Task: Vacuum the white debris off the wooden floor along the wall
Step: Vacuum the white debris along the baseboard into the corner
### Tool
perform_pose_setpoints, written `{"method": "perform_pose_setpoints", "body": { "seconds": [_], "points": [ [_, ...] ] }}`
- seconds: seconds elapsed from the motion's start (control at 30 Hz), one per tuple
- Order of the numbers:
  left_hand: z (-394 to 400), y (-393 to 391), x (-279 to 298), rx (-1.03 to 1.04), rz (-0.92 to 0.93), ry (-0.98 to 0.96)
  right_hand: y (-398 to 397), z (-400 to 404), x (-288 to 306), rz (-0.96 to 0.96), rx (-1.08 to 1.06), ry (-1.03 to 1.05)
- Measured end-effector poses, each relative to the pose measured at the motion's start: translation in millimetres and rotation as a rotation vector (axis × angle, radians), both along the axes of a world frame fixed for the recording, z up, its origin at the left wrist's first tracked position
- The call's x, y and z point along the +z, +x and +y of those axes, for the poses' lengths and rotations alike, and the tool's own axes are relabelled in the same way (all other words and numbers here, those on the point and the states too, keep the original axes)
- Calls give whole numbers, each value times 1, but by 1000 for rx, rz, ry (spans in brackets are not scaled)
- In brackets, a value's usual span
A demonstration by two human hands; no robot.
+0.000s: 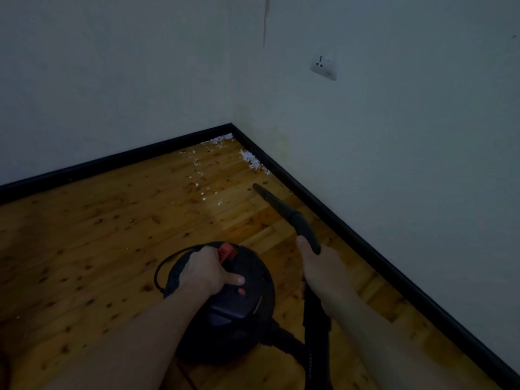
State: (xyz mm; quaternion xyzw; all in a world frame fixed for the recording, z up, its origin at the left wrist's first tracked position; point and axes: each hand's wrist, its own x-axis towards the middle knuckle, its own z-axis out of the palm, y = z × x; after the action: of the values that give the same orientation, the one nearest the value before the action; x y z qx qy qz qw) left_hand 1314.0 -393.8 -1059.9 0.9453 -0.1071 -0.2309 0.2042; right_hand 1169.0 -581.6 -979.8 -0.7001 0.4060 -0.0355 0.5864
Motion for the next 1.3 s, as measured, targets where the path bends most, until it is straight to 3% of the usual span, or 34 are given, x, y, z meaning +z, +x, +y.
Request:
{"method": "perform_pose_setpoints", "body": {
  "seconds": [0.57,1.3],
  "points": [
    [28,-35,-1,-34,28,57,-30,60,6,1,144,-73],
    [84,-45,13,94,98,69,-14,103,21,50,385,-80]
  ]
}}
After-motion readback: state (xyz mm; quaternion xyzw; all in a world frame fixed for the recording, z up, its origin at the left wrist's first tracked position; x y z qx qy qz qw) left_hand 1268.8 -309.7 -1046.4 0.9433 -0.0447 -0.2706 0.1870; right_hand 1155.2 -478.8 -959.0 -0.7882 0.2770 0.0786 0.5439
